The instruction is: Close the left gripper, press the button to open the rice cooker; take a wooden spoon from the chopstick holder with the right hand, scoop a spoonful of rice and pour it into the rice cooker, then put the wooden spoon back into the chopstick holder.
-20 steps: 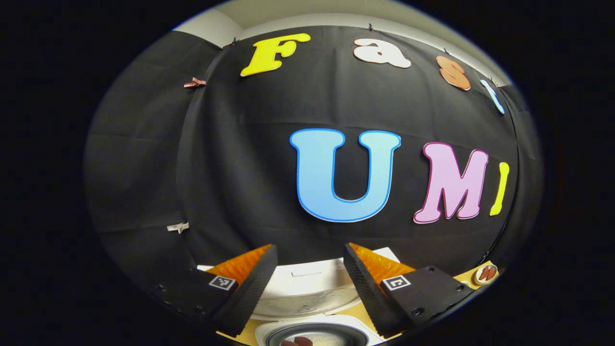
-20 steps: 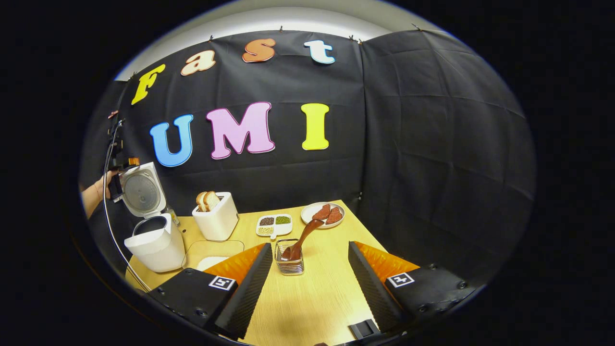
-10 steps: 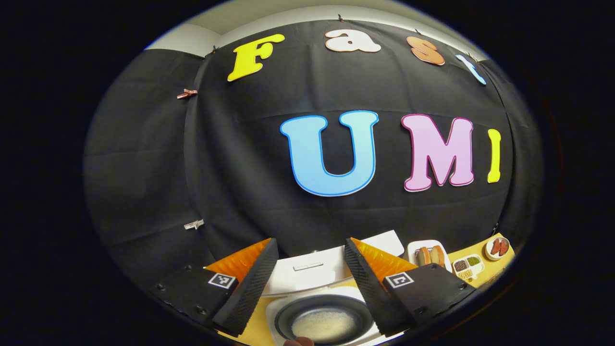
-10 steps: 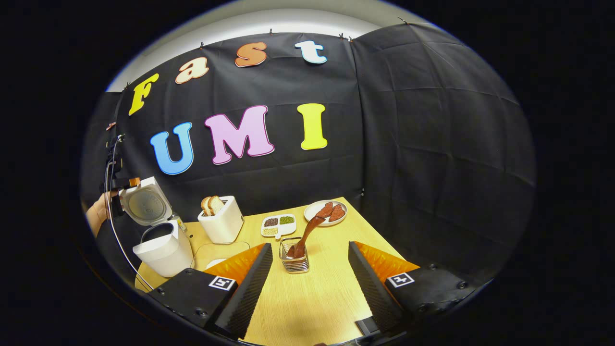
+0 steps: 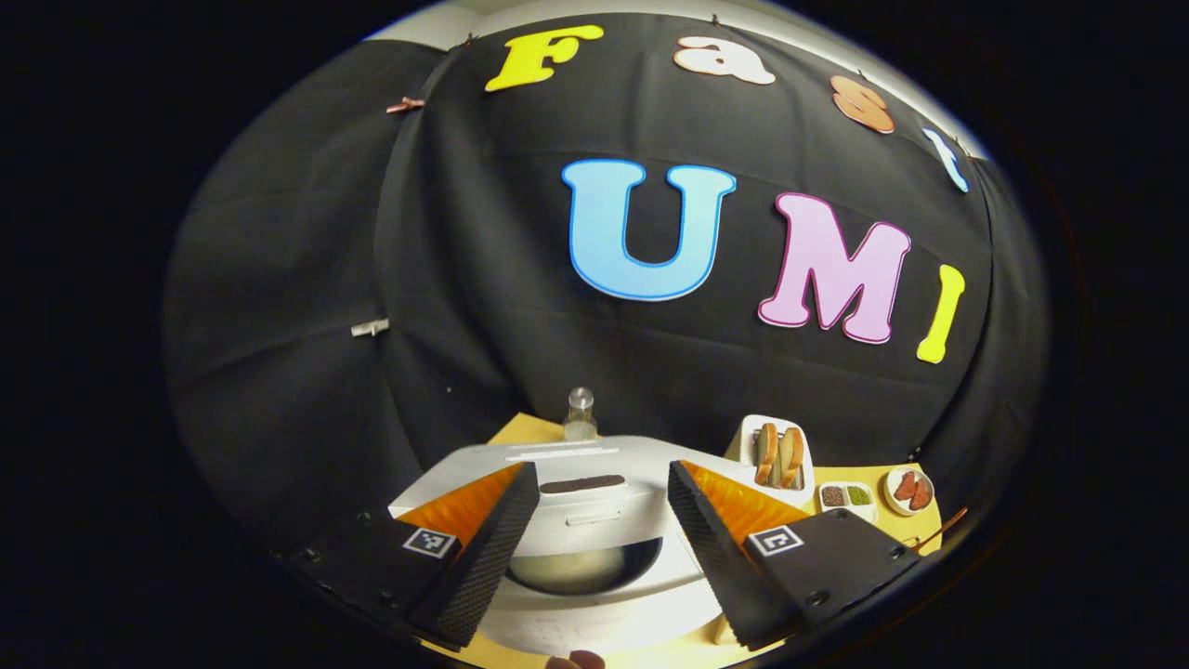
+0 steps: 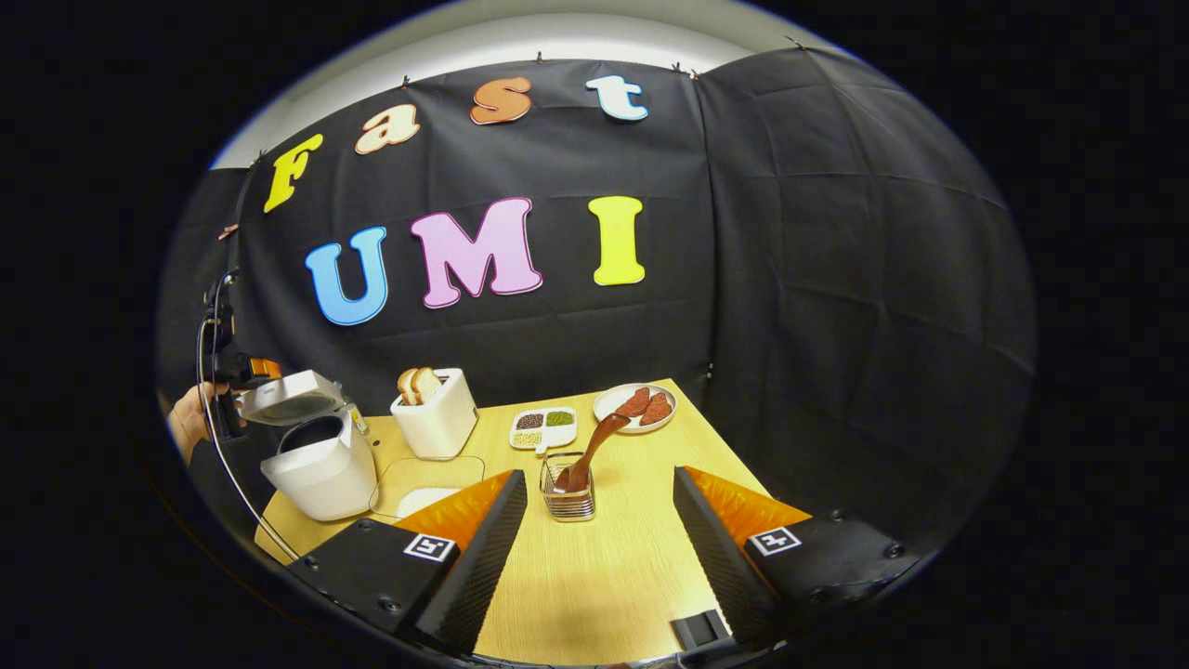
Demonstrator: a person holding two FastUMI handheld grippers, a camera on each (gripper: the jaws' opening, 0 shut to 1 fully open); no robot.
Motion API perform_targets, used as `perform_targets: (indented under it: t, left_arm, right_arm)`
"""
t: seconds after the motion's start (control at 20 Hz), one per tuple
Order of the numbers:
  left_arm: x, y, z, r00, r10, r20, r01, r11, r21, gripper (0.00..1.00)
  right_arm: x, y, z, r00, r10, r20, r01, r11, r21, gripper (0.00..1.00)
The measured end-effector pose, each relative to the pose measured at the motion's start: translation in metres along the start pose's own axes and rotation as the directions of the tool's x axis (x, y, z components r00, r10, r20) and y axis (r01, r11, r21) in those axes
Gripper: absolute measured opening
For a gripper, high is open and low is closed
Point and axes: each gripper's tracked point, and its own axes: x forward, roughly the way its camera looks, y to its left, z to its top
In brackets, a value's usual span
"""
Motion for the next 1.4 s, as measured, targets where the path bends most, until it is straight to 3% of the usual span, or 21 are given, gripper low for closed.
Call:
perform_targets:
  t: [0.2, 0.45, 0.7, 1.4]
  left_arm:
    - [0.003, 0.001, -0.035, 0.998, 0.023, -0.062, -0.026, 0.999, -0.044, 0.96]
    - [0.012, 0.001, -0.068, 0.990, 0.097, -0.102, -0.091, 0.994, 0.063, 0.96]
    - [0.016, 0.001, -0.095, 0.982, 0.117, -0.148, -0.112, 0.993, 0.041, 0.99]
    - [0.026, 0.008, -0.117, 0.978, 0.141, -0.152, -0.125, 0.986, 0.111, 0.99]
  right_arm:
    - [-0.002, -0.006, -0.002, 1.000, 0.007, 0.000, -0.007, 1.000, 0.001, 0.99]
    - [-0.004, -0.007, -0.008, 1.000, 0.010, -0.013, -0.009, 1.000, 0.005, 0.99]
    - [-0.004, -0.004, -0.013, 1.000, 0.018, -0.021, -0.018, 1.000, -0.017, 0.98]
    - [-0.002, 0.001, -0.025, 0.999, 0.019, -0.034, -0.020, 1.000, -0.007, 0.98]
